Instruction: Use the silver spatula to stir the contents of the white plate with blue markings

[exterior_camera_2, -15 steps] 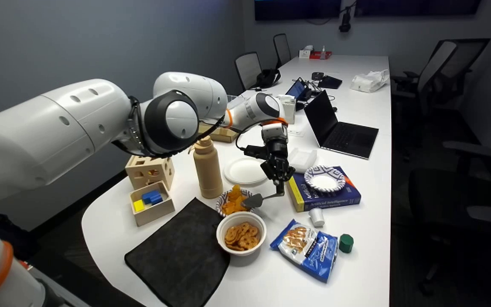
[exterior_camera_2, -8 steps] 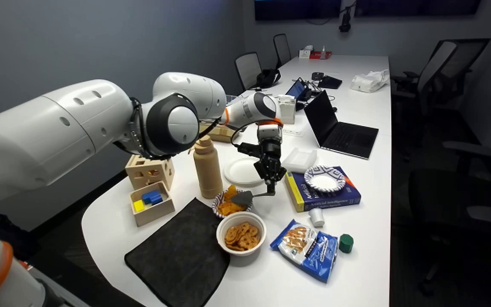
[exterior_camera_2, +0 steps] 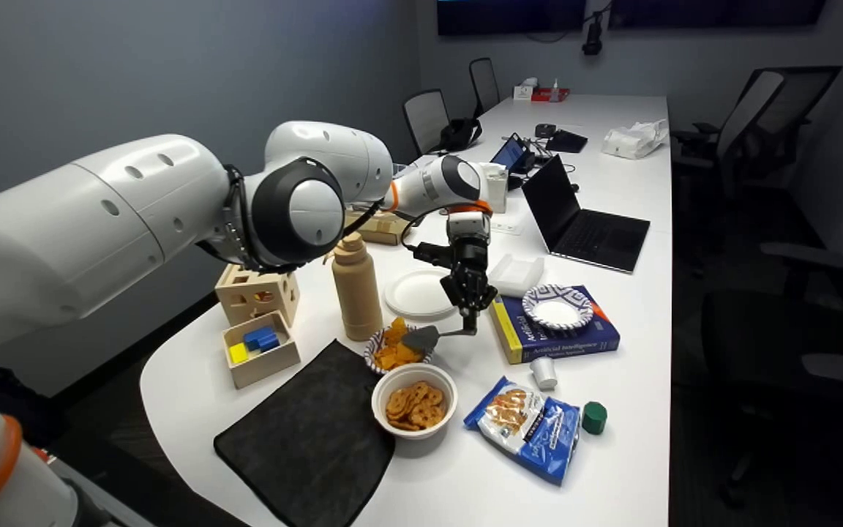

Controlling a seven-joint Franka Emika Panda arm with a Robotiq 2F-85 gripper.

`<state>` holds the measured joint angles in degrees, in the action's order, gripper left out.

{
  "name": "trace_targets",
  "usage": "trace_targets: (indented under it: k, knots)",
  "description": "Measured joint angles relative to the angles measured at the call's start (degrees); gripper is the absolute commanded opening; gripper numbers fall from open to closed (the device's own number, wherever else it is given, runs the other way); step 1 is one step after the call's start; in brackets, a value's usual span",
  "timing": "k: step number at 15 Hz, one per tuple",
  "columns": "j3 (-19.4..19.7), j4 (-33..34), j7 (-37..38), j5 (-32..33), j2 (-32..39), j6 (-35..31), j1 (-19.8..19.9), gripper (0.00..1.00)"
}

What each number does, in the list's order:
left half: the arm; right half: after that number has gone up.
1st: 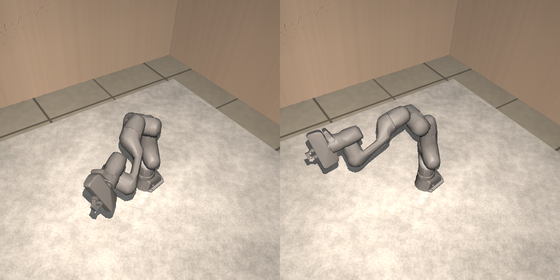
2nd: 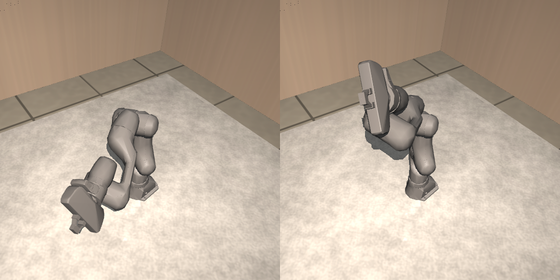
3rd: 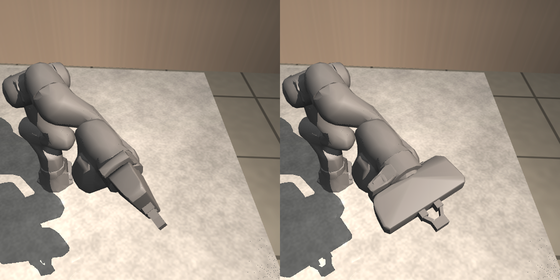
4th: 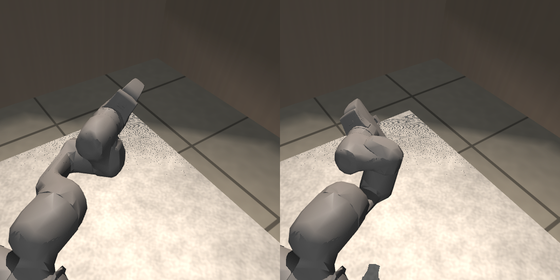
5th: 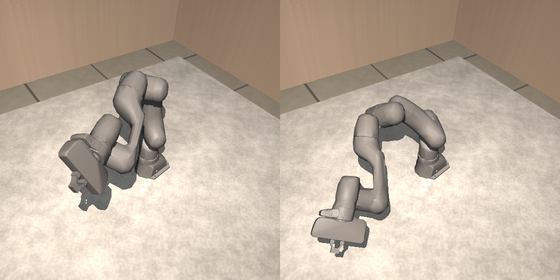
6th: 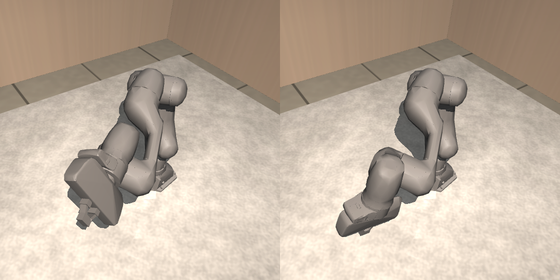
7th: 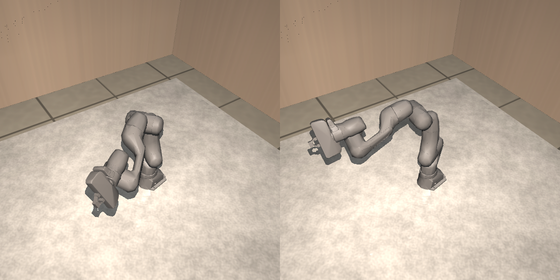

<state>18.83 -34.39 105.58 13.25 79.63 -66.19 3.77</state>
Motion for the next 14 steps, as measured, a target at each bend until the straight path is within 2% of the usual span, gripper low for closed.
trace_targets:
  k: [5, 14]
  knots:
    - [1.9, -0.3, -0.2, 0.3, 0.2, 0.8, 0.0, 0.01]
    - [0.6, -0.2, -3.5, 2.7, 2.7, 3.9, -0.8, 0.01]
